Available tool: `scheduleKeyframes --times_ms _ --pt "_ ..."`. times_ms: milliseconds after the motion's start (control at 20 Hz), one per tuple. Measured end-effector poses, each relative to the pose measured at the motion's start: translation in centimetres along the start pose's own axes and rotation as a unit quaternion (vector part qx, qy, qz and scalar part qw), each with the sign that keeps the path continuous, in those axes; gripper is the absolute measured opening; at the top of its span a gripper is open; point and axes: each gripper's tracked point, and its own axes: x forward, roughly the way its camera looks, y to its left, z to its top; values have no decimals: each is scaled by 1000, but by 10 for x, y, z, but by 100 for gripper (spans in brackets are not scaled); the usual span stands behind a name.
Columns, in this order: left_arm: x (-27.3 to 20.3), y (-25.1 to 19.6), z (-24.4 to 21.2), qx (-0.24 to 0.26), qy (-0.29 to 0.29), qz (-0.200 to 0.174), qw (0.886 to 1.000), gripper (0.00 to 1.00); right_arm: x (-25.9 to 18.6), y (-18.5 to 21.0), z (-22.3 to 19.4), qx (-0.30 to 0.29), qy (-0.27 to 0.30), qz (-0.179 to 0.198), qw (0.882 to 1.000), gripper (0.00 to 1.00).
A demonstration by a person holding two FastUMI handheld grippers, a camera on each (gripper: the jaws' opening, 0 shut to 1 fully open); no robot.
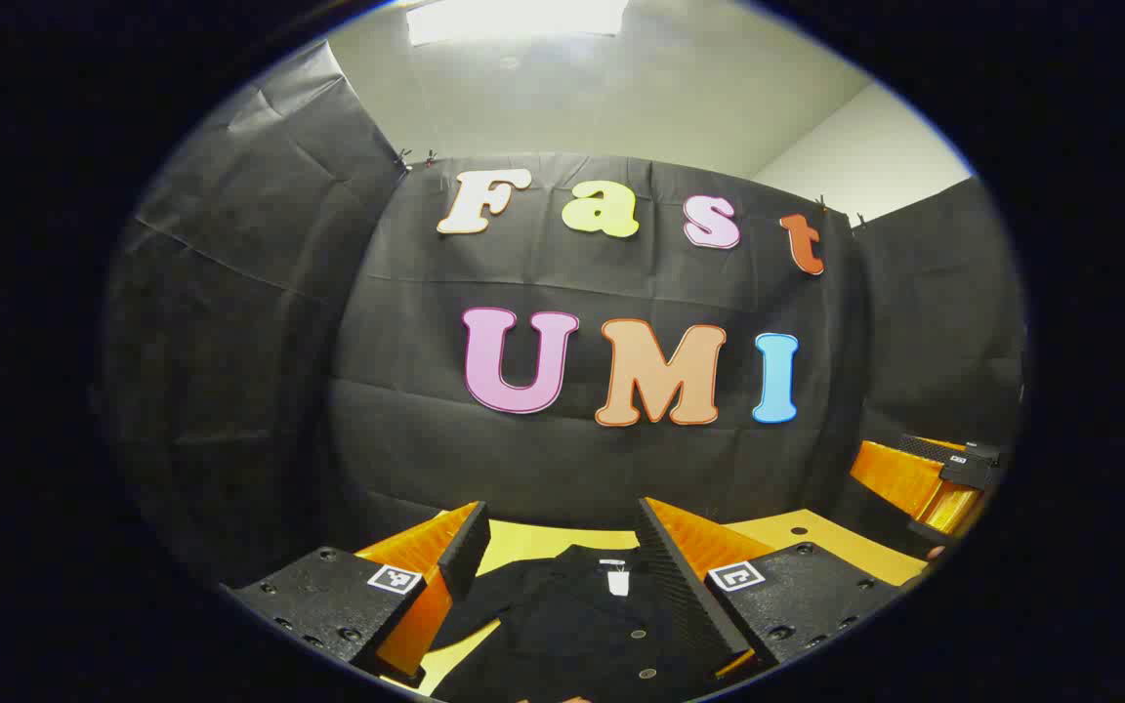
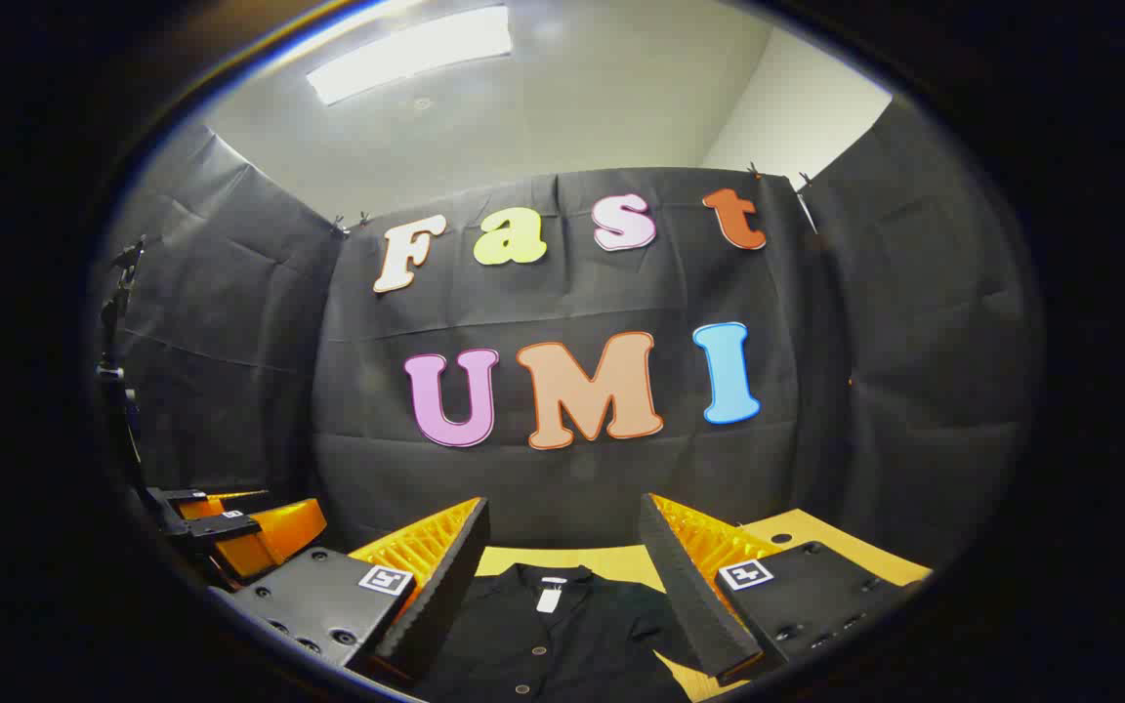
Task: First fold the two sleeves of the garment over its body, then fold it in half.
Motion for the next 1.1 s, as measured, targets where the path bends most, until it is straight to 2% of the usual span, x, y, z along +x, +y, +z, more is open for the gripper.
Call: scheduleKeyframes --times_ms 300,400,700,900,950,1000,1050,1100 --pt "5 18 2 2 -8 13 1000 92 2 2 2 0 -5 3 1000 97" --pt "6 20 5 9 -11 11 1000 90 2 3 6 -6 -10 1 1000 94" --pt "6 13 9 25 -19 -23 999 93 -2 12 4 -16 -16 -12 1000 97" --pt "5 14 7 25 -19 -47 998 90 -7 16 -1 -25 -16 -29 999 96" --pt "6 14 8 24 -20 -51 998 92 -9 17 0 -28 -18 -35 999 95" --pt "8 15 6 24 -20 -52 998 90 -10 17 -1 -29 -19 -39 999 95" --pt "9 18 3 23 -16 -49 998 88 -11 18 0 -28 -19 -41 999 100" --pt "10 21 2 19 -13 -46 999 90 -12 18 0 -29 -19 -43 998 99"
